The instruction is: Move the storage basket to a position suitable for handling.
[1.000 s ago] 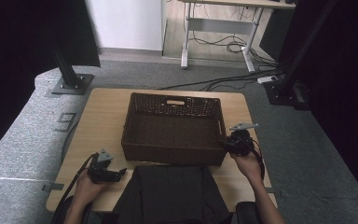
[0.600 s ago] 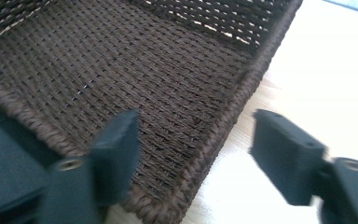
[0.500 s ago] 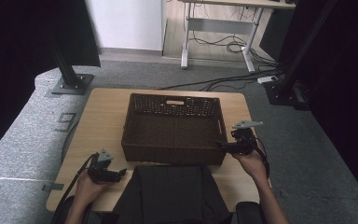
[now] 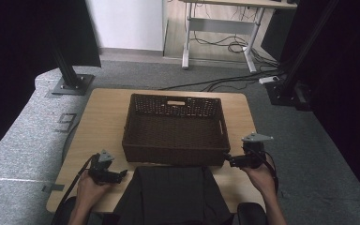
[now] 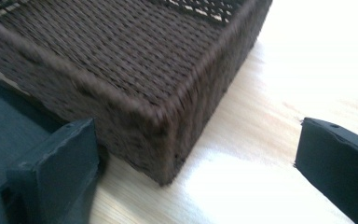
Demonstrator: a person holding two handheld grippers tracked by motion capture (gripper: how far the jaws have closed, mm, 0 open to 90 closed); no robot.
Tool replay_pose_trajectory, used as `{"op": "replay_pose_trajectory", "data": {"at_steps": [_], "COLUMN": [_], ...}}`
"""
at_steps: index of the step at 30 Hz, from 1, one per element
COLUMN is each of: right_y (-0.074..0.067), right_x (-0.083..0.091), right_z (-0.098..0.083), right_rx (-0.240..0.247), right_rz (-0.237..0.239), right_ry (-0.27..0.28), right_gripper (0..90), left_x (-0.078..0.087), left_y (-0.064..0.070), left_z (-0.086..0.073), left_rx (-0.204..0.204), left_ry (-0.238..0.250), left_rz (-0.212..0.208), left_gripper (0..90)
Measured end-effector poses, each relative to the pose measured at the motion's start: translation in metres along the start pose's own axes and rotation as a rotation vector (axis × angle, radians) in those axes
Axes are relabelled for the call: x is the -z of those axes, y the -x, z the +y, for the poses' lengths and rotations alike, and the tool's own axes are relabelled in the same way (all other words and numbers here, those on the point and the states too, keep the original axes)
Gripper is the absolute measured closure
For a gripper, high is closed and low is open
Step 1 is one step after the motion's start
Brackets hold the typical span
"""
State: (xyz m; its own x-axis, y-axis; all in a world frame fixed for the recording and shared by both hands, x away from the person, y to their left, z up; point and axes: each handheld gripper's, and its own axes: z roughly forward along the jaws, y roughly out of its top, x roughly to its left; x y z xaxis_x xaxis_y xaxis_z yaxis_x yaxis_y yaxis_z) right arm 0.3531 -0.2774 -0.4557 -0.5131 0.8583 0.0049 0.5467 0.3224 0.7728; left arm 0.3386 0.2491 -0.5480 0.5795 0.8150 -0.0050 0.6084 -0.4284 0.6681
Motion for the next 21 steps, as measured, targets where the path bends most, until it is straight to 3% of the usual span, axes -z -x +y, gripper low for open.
{"op": "replay_pose_trajectory", "data": {"at_steps": [13,19,21], "right_y": [0.004,0.002,0.001], "right_x": [-0.045,-0.063,-0.066], "right_z": [-0.056,-0.073,-0.078], "right_rx": [-0.058,-0.054,-0.038], "right_rz": [-0.010,-0.011,-0.032], "right_ry": [-0.057,-0.094,-0.085], "right_gripper": [0.0,0.0,0.0], "left_x": [0.000,0.000,0.000], "left_y": [0.000,0.000,0.000], "left_z": [0.000,0.000,0.000], "left_rx": [0.000,0.000,0.001], "left_ry": [0.000,0.000,0.000], "left_rz": [0.000,0.000,-0.001], "left_gripper": [4.5,4.5,4.4]}}
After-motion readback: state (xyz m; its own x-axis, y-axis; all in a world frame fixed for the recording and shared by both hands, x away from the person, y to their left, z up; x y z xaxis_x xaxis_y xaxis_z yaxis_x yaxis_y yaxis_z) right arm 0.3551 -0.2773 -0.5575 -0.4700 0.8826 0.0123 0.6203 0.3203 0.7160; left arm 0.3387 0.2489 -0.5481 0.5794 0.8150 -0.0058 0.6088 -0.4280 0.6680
